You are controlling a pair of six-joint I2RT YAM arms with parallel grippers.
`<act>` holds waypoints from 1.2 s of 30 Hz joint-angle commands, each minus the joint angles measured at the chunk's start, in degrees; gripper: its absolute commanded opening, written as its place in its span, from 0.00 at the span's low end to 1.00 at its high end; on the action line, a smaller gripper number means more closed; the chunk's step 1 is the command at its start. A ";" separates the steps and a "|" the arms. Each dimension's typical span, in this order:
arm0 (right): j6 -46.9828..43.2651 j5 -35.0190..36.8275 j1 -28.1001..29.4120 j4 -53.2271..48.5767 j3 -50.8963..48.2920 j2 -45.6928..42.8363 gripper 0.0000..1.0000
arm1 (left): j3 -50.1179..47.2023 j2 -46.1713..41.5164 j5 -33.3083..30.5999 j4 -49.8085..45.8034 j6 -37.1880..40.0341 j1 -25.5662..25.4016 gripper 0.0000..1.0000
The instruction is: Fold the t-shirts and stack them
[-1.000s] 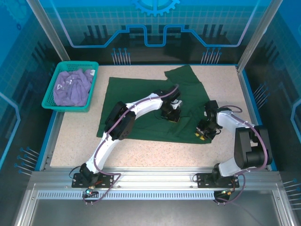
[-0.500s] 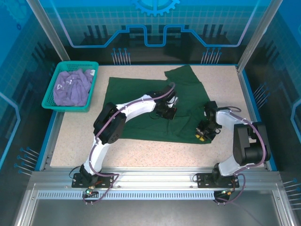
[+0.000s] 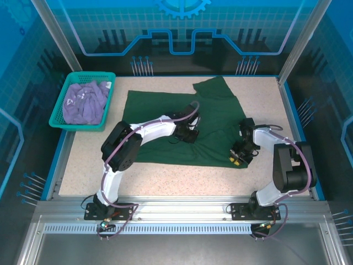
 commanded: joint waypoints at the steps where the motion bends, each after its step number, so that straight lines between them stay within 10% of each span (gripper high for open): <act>1: 1.10 2.49 -0.79 -1.56 -0.10 1.87 0.19 | -1.67 -2.75 -3.90 0.82 0.09 0.80 0.13; 13: 1.92 3.10 -0.92 -2.04 3.44 -8.80 0.42 | 4.44 -8.26 -11.13 -7.67 -3.67 4.29 0.74; 24: 3.86 0.94 12.39 1.40 3.39 -6.63 0.34 | -27.20 -29.07 9.65 -2.37 -16.71 15.66 0.49; 36: 11.93 6.14 10.04 -5.82 1.33 3.45 0.40 | -48.96 -34.23 6.57 -0.40 -24.93 38.54 0.48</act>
